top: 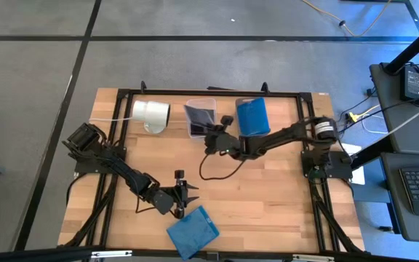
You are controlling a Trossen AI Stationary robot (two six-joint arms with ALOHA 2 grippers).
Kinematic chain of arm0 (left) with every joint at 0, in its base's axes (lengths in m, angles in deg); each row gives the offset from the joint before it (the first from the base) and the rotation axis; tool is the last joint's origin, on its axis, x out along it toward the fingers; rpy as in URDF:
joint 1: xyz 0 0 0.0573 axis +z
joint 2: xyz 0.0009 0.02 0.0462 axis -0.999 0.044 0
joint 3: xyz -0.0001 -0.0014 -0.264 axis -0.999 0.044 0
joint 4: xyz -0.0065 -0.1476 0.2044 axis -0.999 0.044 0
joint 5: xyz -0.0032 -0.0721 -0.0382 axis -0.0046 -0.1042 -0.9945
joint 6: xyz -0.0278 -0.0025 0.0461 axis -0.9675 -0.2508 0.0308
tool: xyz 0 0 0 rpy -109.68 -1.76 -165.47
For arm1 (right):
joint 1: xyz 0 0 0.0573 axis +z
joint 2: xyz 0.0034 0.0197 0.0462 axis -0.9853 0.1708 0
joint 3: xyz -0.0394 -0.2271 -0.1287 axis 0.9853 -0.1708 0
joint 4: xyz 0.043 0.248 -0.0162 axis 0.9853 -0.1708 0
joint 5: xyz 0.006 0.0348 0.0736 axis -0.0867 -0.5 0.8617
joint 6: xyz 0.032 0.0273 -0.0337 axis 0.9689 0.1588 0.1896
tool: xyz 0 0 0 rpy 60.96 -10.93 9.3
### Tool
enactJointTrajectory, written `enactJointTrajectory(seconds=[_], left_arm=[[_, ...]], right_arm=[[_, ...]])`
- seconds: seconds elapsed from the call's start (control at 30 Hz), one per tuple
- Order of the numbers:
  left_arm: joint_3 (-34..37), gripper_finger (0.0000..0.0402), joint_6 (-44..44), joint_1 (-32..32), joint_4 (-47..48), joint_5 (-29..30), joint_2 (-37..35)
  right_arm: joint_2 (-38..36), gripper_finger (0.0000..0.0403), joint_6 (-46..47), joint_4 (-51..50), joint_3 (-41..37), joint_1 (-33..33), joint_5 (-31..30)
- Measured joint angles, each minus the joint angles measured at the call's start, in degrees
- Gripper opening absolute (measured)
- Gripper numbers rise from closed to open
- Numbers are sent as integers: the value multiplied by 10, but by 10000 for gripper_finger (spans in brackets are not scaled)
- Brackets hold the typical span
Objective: Pick & place jewel cases by type
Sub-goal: Put the black cd case into the white bin, then put the blue cd case into the gray bin
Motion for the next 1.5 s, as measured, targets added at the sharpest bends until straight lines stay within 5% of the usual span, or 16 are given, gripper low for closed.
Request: enactJointTrajectory(seconds=[0.37, 0.87, 1.5], left_arm=[[0, 154, 0, 0, 0, 0, 0], [0, 150, 0, 0, 2, 0, 0], [0, 154, 0, 0, 4, 0, 1]], right_arm=[[50, 47, -62, 41, 0, -9, 1], [50, 113, -58, 35, 0, -8, 25], [40, 215, 82, 26, 0, -7, 70]])
